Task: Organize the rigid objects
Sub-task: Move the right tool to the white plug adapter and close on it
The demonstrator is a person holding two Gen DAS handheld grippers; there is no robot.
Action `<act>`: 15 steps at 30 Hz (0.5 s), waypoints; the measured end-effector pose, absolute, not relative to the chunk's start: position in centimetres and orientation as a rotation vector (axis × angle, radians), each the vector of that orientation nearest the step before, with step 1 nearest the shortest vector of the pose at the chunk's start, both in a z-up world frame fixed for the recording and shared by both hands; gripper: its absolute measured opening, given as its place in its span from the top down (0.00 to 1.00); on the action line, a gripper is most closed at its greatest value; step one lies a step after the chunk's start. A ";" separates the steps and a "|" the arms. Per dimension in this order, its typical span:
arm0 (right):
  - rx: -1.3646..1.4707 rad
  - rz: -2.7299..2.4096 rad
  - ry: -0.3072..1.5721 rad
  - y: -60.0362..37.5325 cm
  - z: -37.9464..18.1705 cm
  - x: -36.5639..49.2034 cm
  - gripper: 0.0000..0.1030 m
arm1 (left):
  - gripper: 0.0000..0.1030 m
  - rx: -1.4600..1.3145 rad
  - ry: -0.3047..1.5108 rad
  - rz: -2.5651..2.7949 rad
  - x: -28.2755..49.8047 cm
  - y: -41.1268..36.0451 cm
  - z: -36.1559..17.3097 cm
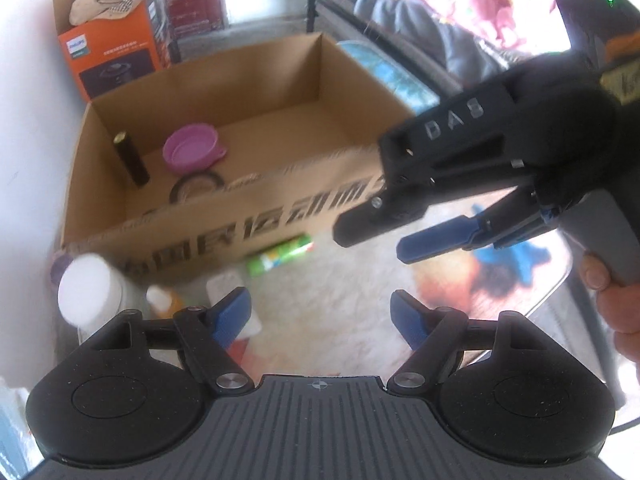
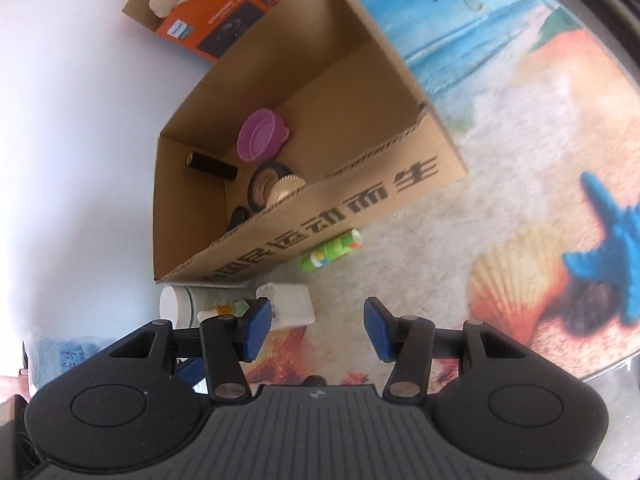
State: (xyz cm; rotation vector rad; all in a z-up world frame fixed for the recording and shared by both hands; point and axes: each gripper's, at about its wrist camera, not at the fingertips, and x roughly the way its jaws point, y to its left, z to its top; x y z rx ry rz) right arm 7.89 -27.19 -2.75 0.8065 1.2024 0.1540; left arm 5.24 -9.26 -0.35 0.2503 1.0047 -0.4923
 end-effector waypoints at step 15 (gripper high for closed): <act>0.811 0.297 1.284 -21.3 -7.4 13.1 0.58 | 0.46 0.259 1.016 -0.257 6.4 -7.5 -5.1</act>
